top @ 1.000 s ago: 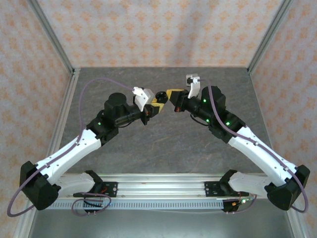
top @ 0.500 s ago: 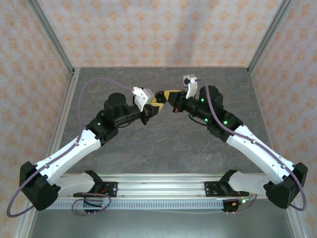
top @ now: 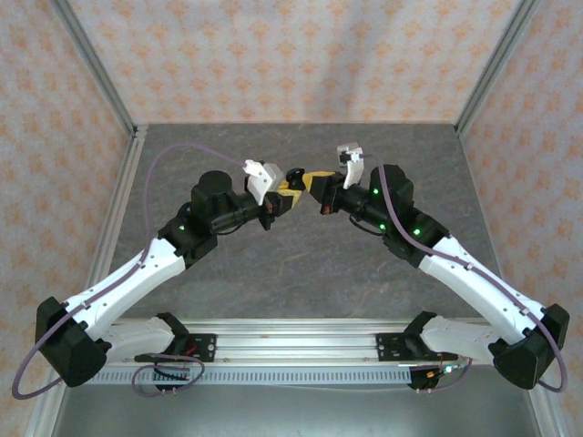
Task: Insert wireless bluetooth earbuds into charging case
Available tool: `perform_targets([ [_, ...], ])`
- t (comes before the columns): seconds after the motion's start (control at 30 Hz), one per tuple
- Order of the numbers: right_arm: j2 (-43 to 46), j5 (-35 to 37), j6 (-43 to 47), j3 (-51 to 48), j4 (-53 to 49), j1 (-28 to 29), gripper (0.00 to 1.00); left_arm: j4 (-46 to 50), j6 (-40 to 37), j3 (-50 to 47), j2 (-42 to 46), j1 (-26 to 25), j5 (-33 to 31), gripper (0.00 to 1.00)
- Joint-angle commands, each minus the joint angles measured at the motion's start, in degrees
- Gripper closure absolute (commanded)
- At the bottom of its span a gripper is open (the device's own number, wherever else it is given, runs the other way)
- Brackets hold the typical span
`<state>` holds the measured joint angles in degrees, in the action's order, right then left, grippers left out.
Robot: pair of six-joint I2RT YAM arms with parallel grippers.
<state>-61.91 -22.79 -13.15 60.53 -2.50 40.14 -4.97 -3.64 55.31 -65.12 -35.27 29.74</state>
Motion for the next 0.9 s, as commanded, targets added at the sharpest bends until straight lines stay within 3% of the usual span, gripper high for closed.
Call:
perform_targets([
  [0.0,1.4,-2.3,2.1,-1.0,-0.1,0.3,0.99,-3.7,1.2,1.7,1.5,0.3,-0.7,1.0],
  [0.1,1.0,-3.5,2.5,-0.6,-0.9,0.3,0.97,-3.5,1.2,1.9,1.8,0.3,-0.6,1.0],
  [0.33,0.4,-4.3,2.8,1.3,-3.8,0.3,0.79,-3.4,1.4,1.8,1.9,0.3,-0.4,1.0],
  [0.73,1.1,-2.4,0.0,6.0,-7.4,0.1,0.56,-2.9,1.1,1.6,1.9,0.3,-0.1,1.0],
  [0.87,0.3,-5.1,-2.6,10.2,-9.4,-1.1,0.54,-2.9,1.2,1.8,1.7,0.3,1.2,1.0],
])
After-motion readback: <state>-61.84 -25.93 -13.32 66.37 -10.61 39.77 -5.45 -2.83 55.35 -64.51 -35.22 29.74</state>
